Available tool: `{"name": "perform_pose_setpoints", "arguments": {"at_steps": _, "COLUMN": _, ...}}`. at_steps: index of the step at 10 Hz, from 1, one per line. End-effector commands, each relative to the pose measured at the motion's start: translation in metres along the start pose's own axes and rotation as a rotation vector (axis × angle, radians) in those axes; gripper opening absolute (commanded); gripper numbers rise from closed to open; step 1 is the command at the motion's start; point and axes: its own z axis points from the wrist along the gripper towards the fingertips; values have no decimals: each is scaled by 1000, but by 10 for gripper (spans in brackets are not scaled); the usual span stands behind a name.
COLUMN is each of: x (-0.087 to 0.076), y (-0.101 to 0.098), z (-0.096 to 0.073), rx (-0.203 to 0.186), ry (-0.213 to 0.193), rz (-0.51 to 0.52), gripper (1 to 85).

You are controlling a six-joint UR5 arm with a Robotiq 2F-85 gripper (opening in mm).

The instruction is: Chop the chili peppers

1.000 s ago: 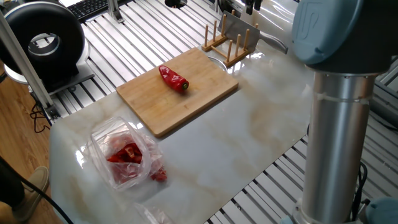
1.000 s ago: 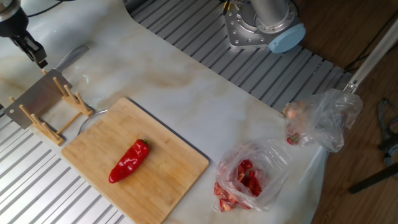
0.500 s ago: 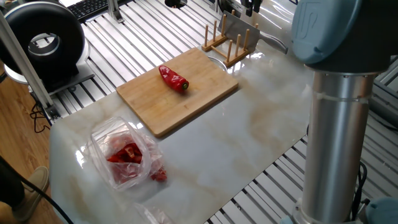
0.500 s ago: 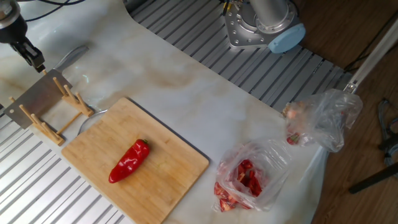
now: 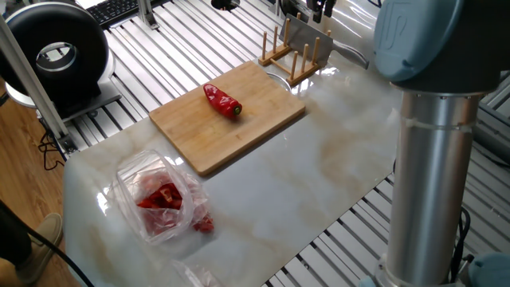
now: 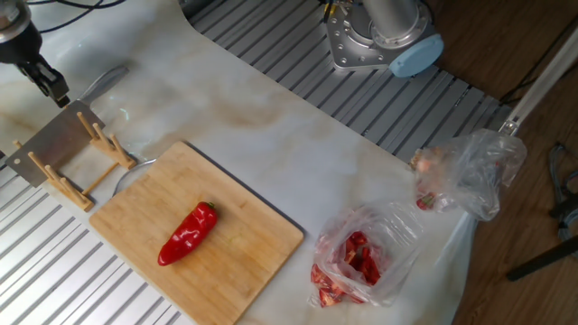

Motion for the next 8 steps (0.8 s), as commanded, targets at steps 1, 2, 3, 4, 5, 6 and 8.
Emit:
{"name": "perform_pose_setpoints", "arguments": {"at_steps": 1, "x": -1, "y": 17, "z": -2, "rx": -66, "ry": -4, "rz": 84, "gripper": 380}}
{"name": "perform_pose_setpoints", "arguments": {"at_steps": 2, "x": 1, "y": 17, "z": -2, "rx": -65, "ry": 1, "rz": 56, "gripper": 380}}
{"name": "perform_pose_setpoints", "arguments": {"at_steps": 3, "x": 0, "y": 1, "z": 0, "rx": -53, "ry": 6, "rz": 20, "gripper": 387}}
{"name": "perform_pose_setpoints", "arguments": {"at_steps": 4, "x": -2, "y": -12, "z": 4, "rx": -30, "ry": 2, "rz": 4, "gripper": 390}}
{"name": "perform_pose_setpoints", "arguments": {"at_steps": 5, "x": -5, "y": -21, "z": 9, "rx": -12, "ry": -2, "rz": -11, "gripper": 390}}
{"name": "perform_pose_setpoints", "arguments": {"at_steps": 6, "x": -9, "y": -23, "z": 13, "rx": -14, "ry": -8, "rz": -24, "gripper": 390}}
{"name": "perform_pose_setpoints", "arguments": {"at_steps": 8, "x": -19, "y": -24, "z": 18, "rx": -22, "ry": -32, "rz": -48, "gripper": 390}}
